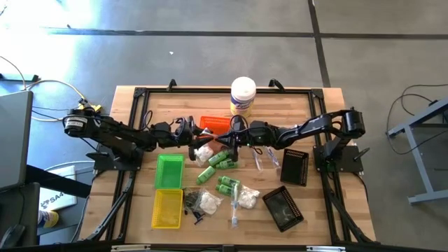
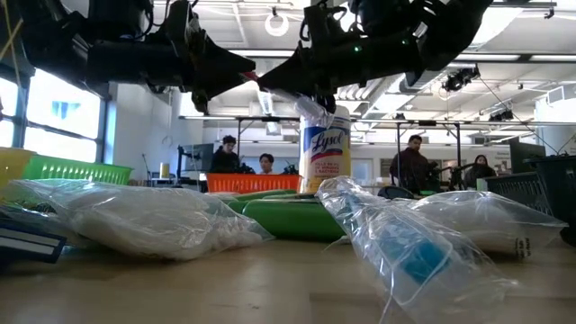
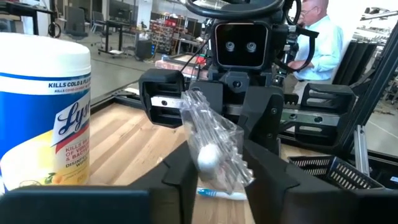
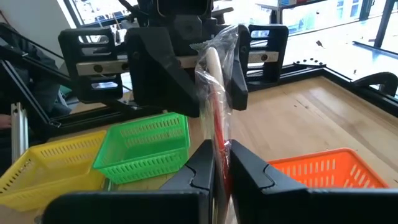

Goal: Pick & Place Travel size toiletries
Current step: Put the red toothbrush into the orange bin

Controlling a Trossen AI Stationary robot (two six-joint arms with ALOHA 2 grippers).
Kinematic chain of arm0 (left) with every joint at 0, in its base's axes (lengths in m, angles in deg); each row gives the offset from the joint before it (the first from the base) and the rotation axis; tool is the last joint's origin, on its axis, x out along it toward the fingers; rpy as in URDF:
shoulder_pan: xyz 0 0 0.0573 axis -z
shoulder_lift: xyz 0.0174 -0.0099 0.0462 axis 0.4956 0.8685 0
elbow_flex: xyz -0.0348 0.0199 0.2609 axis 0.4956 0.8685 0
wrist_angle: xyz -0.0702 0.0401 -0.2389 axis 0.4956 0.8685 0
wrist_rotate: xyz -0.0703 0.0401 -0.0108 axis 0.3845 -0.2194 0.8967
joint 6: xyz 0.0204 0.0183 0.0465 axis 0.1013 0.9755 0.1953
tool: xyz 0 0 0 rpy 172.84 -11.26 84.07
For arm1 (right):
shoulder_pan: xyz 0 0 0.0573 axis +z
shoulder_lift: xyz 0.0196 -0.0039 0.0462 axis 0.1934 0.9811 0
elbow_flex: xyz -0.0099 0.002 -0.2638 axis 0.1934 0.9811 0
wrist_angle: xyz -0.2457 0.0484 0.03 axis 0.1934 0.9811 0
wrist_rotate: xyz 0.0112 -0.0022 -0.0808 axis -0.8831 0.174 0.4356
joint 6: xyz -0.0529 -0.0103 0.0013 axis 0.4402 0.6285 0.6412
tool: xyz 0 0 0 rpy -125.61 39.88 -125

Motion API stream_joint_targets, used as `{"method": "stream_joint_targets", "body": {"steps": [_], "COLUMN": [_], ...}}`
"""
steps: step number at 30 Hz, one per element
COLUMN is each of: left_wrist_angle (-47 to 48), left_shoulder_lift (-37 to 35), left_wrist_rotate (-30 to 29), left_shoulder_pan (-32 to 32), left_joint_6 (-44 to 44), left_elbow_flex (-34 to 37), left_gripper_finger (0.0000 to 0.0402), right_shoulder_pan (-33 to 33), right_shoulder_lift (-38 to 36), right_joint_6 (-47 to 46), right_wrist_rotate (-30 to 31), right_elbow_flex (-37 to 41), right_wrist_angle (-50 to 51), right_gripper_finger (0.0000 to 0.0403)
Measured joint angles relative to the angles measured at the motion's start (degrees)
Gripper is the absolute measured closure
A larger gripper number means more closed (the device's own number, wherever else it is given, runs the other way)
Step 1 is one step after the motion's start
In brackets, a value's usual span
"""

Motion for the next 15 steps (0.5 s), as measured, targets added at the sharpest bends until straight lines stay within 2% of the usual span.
{"method": "stream_joint_targets", "body": {"steps": [15], "left_wrist_angle": [0.4], "left_shoulder_lift": [0.0], "left_wrist_rotate": [0.0], "left_shoulder_pan": [0.0], "left_joint_6": [-0.1], "left_elbow_flex": [0.0], "left_gripper_finger": [0.0364], "right_shoulder_pan": [0.0], "right_shoulder_lift": [0.0], "right_joint_6": [0.1], "right_wrist_rotate": [-0.2], "right_elbow_flex": [0.0], "right_wrist_angle": [0.0], "right_gripper_finger": [0.0382]}}
